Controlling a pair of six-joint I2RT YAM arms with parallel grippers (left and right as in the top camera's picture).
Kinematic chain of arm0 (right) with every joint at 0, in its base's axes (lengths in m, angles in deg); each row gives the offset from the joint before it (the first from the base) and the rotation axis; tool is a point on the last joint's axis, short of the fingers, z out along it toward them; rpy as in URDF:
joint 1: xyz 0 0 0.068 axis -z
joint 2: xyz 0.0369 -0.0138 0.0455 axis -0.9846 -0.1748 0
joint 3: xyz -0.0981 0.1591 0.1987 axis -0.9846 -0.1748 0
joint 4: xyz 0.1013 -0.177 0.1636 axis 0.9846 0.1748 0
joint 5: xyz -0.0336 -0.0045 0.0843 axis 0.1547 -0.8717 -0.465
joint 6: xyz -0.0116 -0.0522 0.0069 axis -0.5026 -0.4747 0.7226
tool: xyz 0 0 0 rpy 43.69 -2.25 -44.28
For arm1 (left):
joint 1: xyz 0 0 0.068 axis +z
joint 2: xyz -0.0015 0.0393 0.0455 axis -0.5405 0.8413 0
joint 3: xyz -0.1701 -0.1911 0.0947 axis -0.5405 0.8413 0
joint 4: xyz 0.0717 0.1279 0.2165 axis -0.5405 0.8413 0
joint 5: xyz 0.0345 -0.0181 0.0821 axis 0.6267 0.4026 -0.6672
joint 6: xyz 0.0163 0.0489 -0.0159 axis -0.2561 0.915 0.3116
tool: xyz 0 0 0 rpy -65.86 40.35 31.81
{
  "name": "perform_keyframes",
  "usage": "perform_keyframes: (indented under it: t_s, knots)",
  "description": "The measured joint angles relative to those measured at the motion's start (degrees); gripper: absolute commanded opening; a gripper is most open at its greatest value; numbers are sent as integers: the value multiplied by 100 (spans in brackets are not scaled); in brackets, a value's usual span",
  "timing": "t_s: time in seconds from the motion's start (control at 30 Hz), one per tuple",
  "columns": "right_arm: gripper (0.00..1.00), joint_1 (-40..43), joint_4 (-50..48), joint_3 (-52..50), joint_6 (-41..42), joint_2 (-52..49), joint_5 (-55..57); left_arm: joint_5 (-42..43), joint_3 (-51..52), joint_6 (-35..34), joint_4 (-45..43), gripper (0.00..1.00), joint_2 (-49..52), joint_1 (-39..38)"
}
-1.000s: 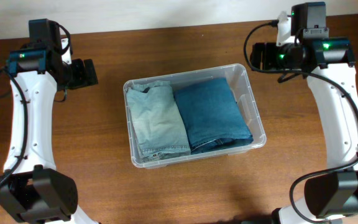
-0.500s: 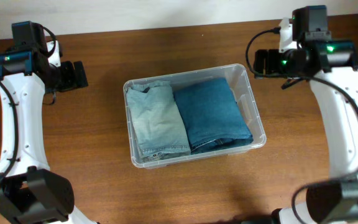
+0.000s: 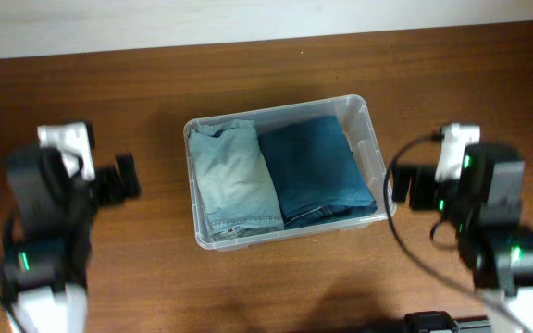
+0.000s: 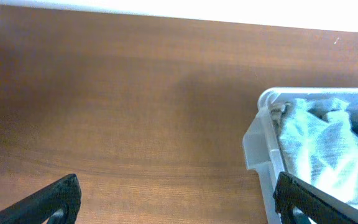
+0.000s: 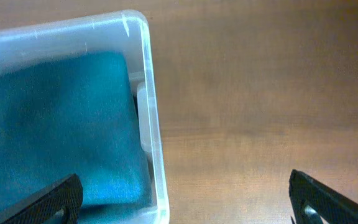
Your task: Pack container
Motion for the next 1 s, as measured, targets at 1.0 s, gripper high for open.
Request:
perform_keyframes:
  t_s: [1.0]
  knots:
    - [98,0,118,-1152,0,970,2,7,1635,0,1749,99,-2017,0]
